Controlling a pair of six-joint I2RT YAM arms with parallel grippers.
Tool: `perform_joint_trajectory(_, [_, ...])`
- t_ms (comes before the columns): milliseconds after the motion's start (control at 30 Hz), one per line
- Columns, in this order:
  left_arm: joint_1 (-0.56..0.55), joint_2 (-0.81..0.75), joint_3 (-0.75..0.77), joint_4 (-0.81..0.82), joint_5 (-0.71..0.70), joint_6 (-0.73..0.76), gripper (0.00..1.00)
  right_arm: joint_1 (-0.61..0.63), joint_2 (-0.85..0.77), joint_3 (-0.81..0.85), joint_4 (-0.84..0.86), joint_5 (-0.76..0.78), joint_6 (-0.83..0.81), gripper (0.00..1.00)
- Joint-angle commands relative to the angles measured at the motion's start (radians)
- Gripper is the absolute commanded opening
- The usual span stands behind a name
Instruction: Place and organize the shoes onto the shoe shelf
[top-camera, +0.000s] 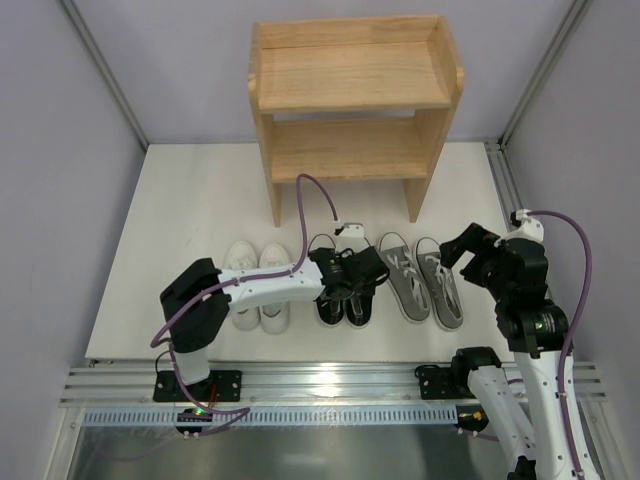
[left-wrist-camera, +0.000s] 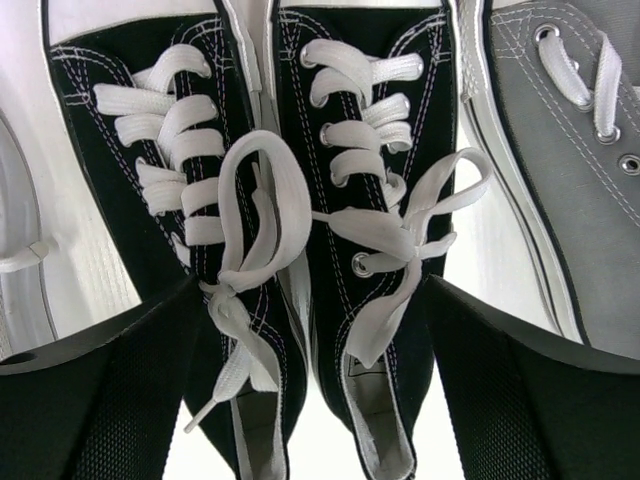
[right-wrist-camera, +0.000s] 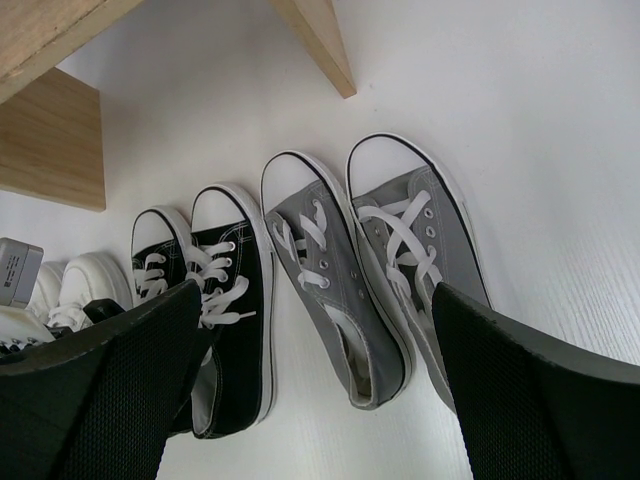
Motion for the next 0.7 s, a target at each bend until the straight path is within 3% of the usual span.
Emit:
perform_joint_trajectory(0, [-0.013, 0.010, 0.038, -0.004, -0.050, -0.042, 0.88, 0.000, 0.006, -0.005, 0.031, -0.009, -0.011, 0.97])
perform_joint_trajectory(100, [-0.019, 0.022, 0.040, -0.010, -0.056, -0.059, 0.81, 0.000, 0.006, -0.010, 0.031, -0.009, -0.011, 0.97])
perform_joint_trajectory(200, [-0.027, 0.027, 0.041, -0.018, -0.055, -0.079, 0.66, 0.000, 0.004, -0.013, 0.031, -0.006, -0.014, 0.97])
perform_joint_trajectory(400, [-0.059, 0.027, 0.044, -0.023, -0.063, -0.111, 0.45, -0.002, 0.003, -0.022, 0.030, -0.001, -0.014, 0.97])
perform_joint_trajectory(667, [-0.090, 0.029, 0.046, -0.076, -0.070, -0.180, 0.45, -0.002, -0.002, -0.030, 0.025, 0.000, -0.017, 0.97])
